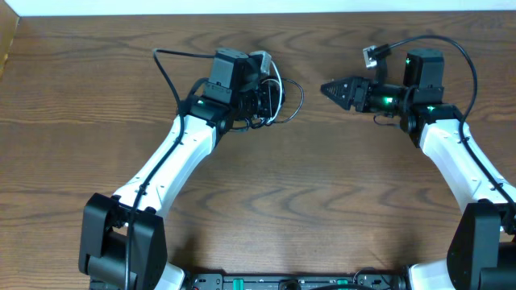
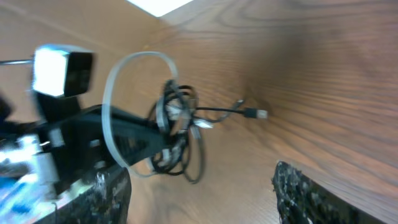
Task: Untangle cables
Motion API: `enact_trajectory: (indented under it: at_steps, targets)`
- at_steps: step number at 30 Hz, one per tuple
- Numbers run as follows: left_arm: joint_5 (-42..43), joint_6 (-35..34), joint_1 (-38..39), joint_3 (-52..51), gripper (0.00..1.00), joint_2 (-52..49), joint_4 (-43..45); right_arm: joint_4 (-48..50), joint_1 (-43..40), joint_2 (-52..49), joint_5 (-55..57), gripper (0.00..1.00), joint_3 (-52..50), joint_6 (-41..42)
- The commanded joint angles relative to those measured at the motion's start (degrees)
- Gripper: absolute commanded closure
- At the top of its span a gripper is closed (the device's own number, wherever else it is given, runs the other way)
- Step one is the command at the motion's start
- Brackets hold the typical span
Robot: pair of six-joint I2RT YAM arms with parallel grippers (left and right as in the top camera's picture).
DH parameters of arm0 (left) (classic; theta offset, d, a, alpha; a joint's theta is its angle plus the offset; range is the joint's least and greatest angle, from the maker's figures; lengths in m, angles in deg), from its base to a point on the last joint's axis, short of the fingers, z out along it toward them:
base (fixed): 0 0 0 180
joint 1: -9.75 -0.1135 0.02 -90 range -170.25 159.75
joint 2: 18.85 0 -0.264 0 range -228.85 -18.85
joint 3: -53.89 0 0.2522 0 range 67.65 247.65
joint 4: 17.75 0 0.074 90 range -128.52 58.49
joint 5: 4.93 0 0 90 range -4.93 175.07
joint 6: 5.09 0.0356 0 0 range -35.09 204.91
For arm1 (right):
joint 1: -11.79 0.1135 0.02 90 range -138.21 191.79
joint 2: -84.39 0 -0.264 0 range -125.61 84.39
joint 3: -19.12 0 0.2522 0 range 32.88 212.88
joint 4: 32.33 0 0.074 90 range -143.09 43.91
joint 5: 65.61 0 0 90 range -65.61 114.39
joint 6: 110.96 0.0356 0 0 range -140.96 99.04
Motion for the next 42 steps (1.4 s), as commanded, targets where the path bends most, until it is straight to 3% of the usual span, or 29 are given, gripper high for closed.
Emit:
enact_trajectory:
  at_steps: [1, 6, 8, 11, 13, 17, 22, 29, 32, 36, 40, 42]
  targets:
    - [2.23, -4.31, 0.04, 0.68, 0.92, -0.04, 0.11, -0.02, 1.84, 0.28, -0.92, 0.30, 0.68, 2.58]
    - [3.98, -9.97, 0.02, 0.68, 0.93, -0.04, 0.85, -3.61, 8.20, -0.96, 10.75, 0.34, 0.68, 2.60]
    - [7.23, -11.32, 0.00, 0.68, 0.92, -0.04, 2.40, -5.73, 12.00, -2.25, 20.52, 0.53, 0.66, 5.60]
    - [11.15, -13.55, -0.04, 0.68, 0.93, 0.00, 4.26, -8.94, 15.43, -3.56, 37.27, 0.54, 0.66, 13.07]
    - [13.99, -14.21, -0.07, 0.68, 0.93, 0.02, 5.75, -9.14, 16.26, -4.15, 40.28, 0.55, 0.66, 13.11]
    - [19.78, -17.03, -2.51, 0.68, 0.92, 1.11, 8.11, -16.41, 14.03, -4.92, 48.48, 0.60, 0.66, 15.54]
    - [20.41, -16.74, -10.49, 0.68, 0.93, 6.40, 7.82, -29.40, 5.60, -4.92, 58.12, 0.78, 0.66, 15.67]
    - [20.41, -15.52, -16.79, 0.68, 0.93, 8.57, 5.25, -34.42, -2.80, -4.92, 57.61, 0.76, 0.66, 9.05]
    - [20.37, -11.69, -16.96, 0.66, 0.93, 8.57, 1.97, -34.32, -3.87, -4.92, 54.42, 0.72, 0.66, 4.85]
    - [16.61, -7.67, -16.87, 0.66, 0.93, 8.57, -2.71, -29.14, -3.85, -4.42, 36.06, 0.49, 0.68, -6.99]
    - [5.38, -6.19, -14.21, 0.61, 0.92, 8.57, -9.25, -20.17, -2.45, -2.99, 15.74, 0.38, 0.68, -9.01]
    - [-1.70, -6.21, -11.93, 0.63, 0.93, 8.57, -10.84, -16.87, -0.52, -2.82, 11.41, 0.34, 0.68, -8.87]
